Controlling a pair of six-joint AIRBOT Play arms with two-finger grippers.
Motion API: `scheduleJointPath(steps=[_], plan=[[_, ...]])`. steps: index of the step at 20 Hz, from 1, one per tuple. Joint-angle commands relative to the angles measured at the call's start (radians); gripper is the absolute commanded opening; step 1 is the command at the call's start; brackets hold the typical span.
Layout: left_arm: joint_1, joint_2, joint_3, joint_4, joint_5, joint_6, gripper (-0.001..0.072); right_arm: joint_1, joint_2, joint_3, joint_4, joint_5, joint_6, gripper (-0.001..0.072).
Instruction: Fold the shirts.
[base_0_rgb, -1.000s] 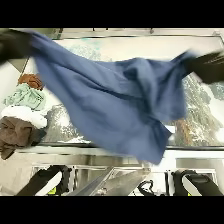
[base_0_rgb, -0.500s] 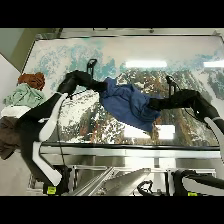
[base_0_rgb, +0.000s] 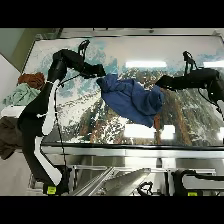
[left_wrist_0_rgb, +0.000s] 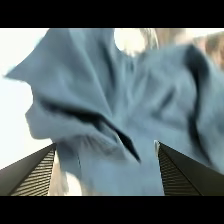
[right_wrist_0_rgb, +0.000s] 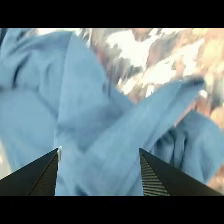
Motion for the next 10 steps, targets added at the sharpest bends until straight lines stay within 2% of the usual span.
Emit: scheduleJointPath(steps=[1,3,4,7,10], plan=[[0.021,0.093,-0.077,0.008,0.210,-0.062,0.0697,-0.059,0.040,0.033,-0.111,-0.177,-0.001,0.0559],[0.037,0.182,-0.184,0.008,0.232,-0.105,0.0697,-0.092,0.092,0.008,-0.116,-0.301,-0.003,0.0669],[0.037,0.229,-0.253,0.007,0.232,-0.119,0.0697,-0.084,0.125,-0.053,-0.115,-0.306,-0.003,0.0669],[-0.011,0.381,-0.540,0.006,0.140,-0.142,0.0696,0.012,0.161,-0.269,-0.115,-0.150,-0.075,0.0670],[-0.106,0.499,-0.811,-0.002,-0.037,-0.185,0.0697,0.121,0.069,-0.294,-0.109,-0.005,-0.088,0.0669]])
